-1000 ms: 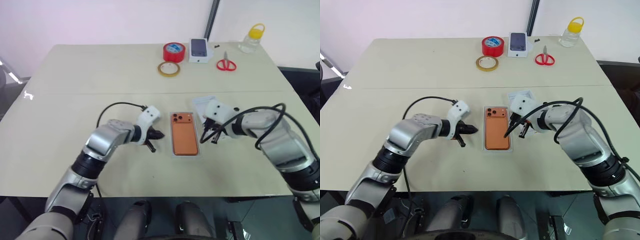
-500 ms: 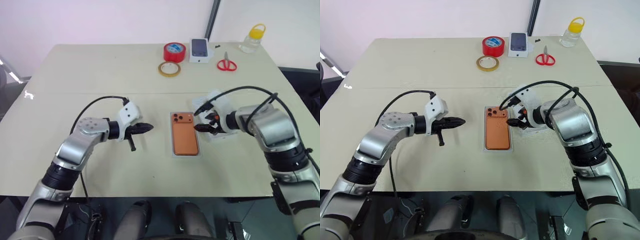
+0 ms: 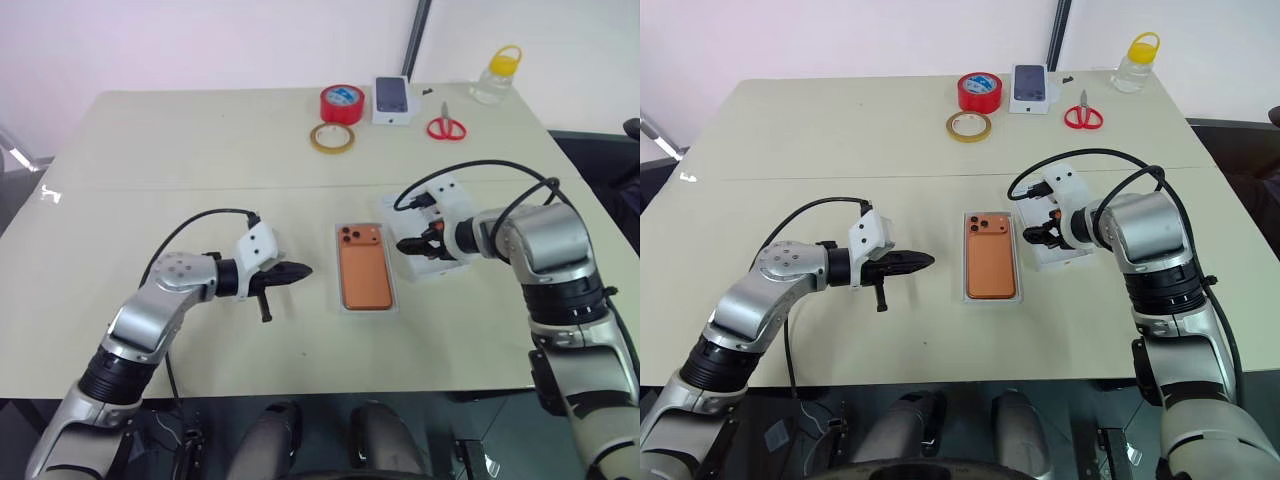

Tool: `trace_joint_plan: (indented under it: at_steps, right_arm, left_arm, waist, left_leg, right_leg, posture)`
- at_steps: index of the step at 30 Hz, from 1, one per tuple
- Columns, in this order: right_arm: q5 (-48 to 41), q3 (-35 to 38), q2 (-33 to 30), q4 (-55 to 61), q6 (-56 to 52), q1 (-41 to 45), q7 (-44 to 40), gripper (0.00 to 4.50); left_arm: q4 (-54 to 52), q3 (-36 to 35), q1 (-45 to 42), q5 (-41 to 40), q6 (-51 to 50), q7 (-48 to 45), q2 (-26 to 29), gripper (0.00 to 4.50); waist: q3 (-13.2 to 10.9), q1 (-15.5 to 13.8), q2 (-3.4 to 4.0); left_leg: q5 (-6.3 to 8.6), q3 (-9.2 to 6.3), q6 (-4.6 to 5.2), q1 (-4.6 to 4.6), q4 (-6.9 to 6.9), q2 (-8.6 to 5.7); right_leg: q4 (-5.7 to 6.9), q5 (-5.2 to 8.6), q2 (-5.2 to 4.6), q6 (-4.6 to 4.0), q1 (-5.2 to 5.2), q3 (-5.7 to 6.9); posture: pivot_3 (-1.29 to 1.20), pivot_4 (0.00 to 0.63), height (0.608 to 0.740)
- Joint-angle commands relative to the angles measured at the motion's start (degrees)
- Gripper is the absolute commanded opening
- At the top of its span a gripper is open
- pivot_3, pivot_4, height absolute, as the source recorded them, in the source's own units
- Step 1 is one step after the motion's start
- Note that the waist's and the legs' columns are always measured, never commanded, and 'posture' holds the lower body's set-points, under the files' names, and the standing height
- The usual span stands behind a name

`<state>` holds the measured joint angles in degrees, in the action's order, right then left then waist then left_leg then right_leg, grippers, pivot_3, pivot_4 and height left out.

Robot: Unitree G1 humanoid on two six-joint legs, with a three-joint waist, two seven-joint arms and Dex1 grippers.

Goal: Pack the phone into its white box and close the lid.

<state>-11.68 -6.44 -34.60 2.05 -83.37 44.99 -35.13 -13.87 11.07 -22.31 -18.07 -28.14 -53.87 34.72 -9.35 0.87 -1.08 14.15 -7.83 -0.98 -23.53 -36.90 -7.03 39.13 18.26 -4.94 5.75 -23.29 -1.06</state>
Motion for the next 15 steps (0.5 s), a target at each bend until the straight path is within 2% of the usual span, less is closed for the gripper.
trace_joint_plan:
  at_steps: [1,5,6,8,10,12,13,15]
  right_arm:
    - [-0.93,0.20,0.17,0.31,0.98,0.89,1.05,3.32]
    - [-1.09,-1.22,1.70,-0.10,1.09,0.68,2.54,3.32]
    - [-0.96,-1.56,2.04,-0.19,1.19,0.62,2.97,3.09]
    - [-0.64,-2.13,2.84,-0.48,1.18,0.63,4.05,2.46]
    - [-0.49,-2.22,3.57,-0.87,0.95,0.81,5.10,1.53]
    - [-0.37,-2.05,4.14,-0.91,0.61,0.81,6.06,0.36]
    - [-0.22,-1.75,4.50,-0.78,0.29,0.77,6.78,0.03]
    - [-0.36,-0.61,5.21,-0.37,-0.78,1.03,7.97,0.03]
  left_arm:
    - [-2.00,-1.46,0.10,-0.91,0.24,0.25,-0.10,0.00]
    - [-1.97,-1.06,0.25,-0.79,0.28,0.52,-0.49,0.00]
    - [-1.98,-1.02,0.29,-0.77,0.28,0.61,-0.57,0.00]
    - [-1.97,-1.08,0.43,-0.79,0.17,0.77,-0.77,0.00]
    - [-1.87,-1.05,0.42,-0.69,0.08,0.89,-0.96,0.00]
    - [-1.89,-1.06,0.44,-0.64,-0.01,0.99,-1.10,0.00]
    - [-2.02,-1.18,0.59,-0.71,-0.12,1.16,-1.17,0.00]
    - [-2.17,-1.56,0.86,-0.91,-0.42,1.63,-1.24,0.00]
  waist:
    - [0.00,0.03,0.00]
    - [0.00,0.03,0.00]
    - [0.00,0.02,0.00]
    - [0.00,0.01,0.00]
    - [0.00,-0.02,0.01]
    - [0.01,-0.04,0.01]
    - [0.01,-0.03,0.01]
    - [0.01,0.03,0.01]
  left_leg:
    - [0.00,0.00,0.00,0.00,0.00,0.00]
    - [0.00,0.00,0.00,0.00,-0.01,0.00]
    - [0.00,0.00,0.00,0.00,-0.01,0.00]
    - [0.00,0.00,0.00,0.00,0.00,0.00]
    - [0.00,0.00,0.00,0.00,-0.01,0.00]
    - [0.00,0.00,0.00,0.00,-0.02,0.00]
    - [0.00,0.00,0.00,0.00,-0.02,0.00]
    - [0.00,0.00,0.00,0.00,-0.04,0.00]
  right_leg:
    - [0.01,0.00,0.00,0.00,0.00,0.00]
    - [0.01,0.00,0.00,0.00,0.00,0.00]
    - [0.01,0.00,0.00,0.00,0.00,0.00]
    - [0.01,0.00,0.00,0.00,0.00,0.00]
    - [0.01,0.00,0.00,0.00,0.01,0.00]
    - [0.01,0.00,0.00,0.00,0.01,0.00]
    - [0.01,0.00,0.00,0.00,0.02,0.00]
    - [0.01,0.00,0.00,0.00,0.02,0.00]
  posture:
    - [0.00,0.150,0.740]
    - [0.00,0.150,0.740]
    - [0.00,0.150,0.740]
    - [0.00,0.150,0.740]
    - [0.00,0.150,0.740]
    - [0.00,0.150,0.740]
    - [0.00,0.150,0.740]
    - [0.00,0.150,0.740]
